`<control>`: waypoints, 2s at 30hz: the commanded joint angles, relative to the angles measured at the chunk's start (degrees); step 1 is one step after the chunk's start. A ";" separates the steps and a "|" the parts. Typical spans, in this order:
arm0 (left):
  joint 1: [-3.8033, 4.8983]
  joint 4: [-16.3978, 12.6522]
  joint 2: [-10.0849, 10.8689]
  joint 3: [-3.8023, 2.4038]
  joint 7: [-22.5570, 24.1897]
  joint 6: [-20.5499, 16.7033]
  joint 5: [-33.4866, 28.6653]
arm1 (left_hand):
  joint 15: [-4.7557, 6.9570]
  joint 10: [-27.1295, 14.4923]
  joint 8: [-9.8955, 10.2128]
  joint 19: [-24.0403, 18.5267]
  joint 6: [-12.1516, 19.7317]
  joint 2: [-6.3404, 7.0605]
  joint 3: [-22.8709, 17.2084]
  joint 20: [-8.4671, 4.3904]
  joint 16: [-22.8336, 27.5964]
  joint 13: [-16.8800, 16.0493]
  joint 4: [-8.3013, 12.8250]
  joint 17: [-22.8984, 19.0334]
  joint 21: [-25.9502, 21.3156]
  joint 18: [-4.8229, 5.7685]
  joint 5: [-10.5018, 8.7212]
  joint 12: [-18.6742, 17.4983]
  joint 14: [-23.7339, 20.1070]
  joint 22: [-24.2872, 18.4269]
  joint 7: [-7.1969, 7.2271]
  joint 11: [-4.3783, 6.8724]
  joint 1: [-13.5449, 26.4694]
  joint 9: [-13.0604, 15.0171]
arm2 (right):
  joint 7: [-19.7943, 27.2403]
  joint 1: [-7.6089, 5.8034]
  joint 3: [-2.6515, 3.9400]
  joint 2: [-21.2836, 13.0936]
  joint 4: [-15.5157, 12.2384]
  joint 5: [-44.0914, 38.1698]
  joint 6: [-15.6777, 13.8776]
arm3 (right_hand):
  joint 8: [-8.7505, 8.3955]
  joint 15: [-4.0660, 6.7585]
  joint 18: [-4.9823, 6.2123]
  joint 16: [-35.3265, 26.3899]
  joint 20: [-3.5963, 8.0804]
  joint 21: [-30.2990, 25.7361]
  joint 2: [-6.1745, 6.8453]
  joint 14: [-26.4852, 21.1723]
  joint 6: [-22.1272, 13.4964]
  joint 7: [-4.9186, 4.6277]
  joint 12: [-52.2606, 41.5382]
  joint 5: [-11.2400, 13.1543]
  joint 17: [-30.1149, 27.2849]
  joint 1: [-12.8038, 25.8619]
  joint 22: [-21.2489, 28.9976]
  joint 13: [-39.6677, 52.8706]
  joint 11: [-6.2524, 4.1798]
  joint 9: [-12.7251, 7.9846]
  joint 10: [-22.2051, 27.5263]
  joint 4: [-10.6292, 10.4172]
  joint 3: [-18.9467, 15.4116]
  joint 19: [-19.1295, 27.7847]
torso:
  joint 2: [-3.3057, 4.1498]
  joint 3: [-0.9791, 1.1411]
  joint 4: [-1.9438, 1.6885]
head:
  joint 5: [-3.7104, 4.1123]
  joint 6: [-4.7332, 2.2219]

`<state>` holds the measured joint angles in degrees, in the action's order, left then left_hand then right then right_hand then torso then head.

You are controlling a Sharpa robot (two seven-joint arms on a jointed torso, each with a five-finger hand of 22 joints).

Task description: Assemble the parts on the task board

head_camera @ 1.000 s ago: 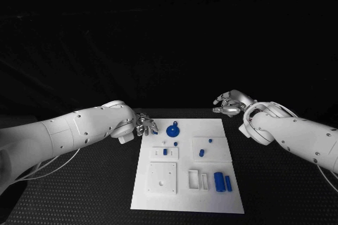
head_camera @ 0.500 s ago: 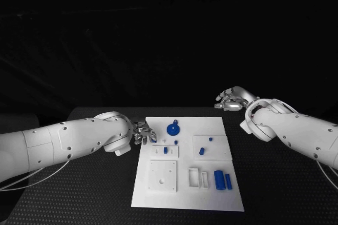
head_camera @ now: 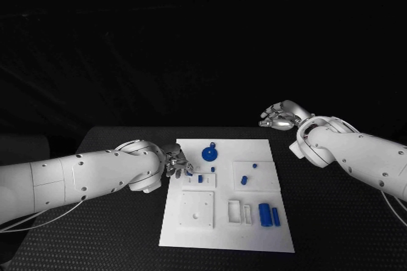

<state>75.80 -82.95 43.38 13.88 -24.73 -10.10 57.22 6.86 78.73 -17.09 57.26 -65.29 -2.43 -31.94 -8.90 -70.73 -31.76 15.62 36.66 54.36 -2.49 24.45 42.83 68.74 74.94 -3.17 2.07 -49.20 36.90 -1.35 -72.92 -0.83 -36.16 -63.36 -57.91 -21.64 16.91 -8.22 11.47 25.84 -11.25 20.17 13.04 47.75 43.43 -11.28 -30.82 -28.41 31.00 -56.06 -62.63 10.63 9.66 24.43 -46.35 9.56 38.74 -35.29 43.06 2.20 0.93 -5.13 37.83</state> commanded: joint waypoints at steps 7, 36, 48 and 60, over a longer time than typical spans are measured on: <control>-1.17 -0.19 -0.50 -0.02 -1.30 -0.95 4.87 | 1.86 3.27 -4.12 0.60 -2.56 -0.06 -0.22 -4.68 -0.71 -0.58 0.14 0.40 0.65 -0.65 0.76 0.86 2.10 1.24 2.03 2.82 -0.19 1.51 | 1.09 -0.04 0.02 -0.07 -0.26 0.91 0.37 | 0.23 -0.40 -0.79 -0.64 -0.14 -0.59 0.18 0.13 -0.59 -1.22 0.78 0.18 -0.51 -0.65 0.06 -0.80 0.21 -0.19 -0.63 -0.13 -0.49 0.48 | 0.06 0.04 0.13 | -0.02 0.30; -2.68 1.61 -1.35 -0.03 -1.20 -0.13 6.21 | 2.16 3.22 -4.80 0.79 -2.98 -0.24 -0.13 -4.86 -1.67 -1.43 0.22 0.97 1.56 -0.73 1.53 2.18 2.28 1.26 2.28 3.05 0.24 1.66 | 1.02 -0.04 0.02 -0.25 -0.95 0.92 0.66 | 0.30 -0.57 -0.71 -1.04 -0.34 -1.02 0.26 0.11 -0.63 -1.43 1.24 0.08 -1.07 -0.80 0.03 -1.76 0.26 -0.37 -0.93 -0.26 -0.70 0.72 | 0.09 -0.04 0.11 | 0.12 0.74; -3.12 1.87 -1.77 -0.04 -1.01 0.45 6.21 | 2.18 3.16 -4.83 0.77 -2.93 -0.23 -0.14 -4.86 -1.71 -1.48 0.20 1.00 1.64 -0.74 1.49 2.26 2.25 1.25 2.28 3.05 0.30 1.66 | 1.00 -0.04 0.02 -0.30 -1.01 0.93 0.75 | 0.32 -0.60 -0.69 -1.10 -0.38 -1.11 0.23 0.11 -0.62 -1.43 1.31 0.07 -1.18 -0.80 0.02 -1.95 0.27 -0.41 -0.99 -0.31 -0.74 0.76 | 0.04 -0.01 0.10 | 0.22 0.86; -3.14 2.42 -2.12 -0.04 -1.23 1.46 7.31 | 2.19 3.12 -4.86 0.74 -2.90 -0.24 -0.17 -4.87 -1.74 -1.51 0.21 1.02 1.68 -0.74 1.47 2.31 2.22 1.24 2.27 3.05 0.29 1.66 | 0.92 -0.04 0.02 -0.50 -1.43 0.94 0.96 | 0.35 -0.63 -0.68 -1.16 -0.42 -1.19 0.23 0.10 -0.60 -1.42 1.36 0.04 -1.27 -0.79 0.01 -2.11 0.27 -0.44 -1.06 -0.36 -0.79 0.80 | 0.05 0.02 0.10 | 0.29 0.80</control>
<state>72.81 -80.57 41.53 13.77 -26.01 -10.09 63.40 7.10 79.46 -17.27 57.85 -66.28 -2.09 -31.76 -9.09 -72.14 -33.21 15.76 37.62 55.68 -2.62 25.53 44.81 69.72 74.94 -2.48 2.80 -49.00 37.00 -0.92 -72.94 -0.84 -36.60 -64.64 -57.04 -21.40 16.91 -8.54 11.48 24.96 -11.66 19.29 13.20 47.84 43.05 -11.24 -29.66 -28.40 29.77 -56.21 -62.65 8.57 10.03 24.09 -47.12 9.08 38.27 -34.88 43.09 2.21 1.02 -4.82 38.70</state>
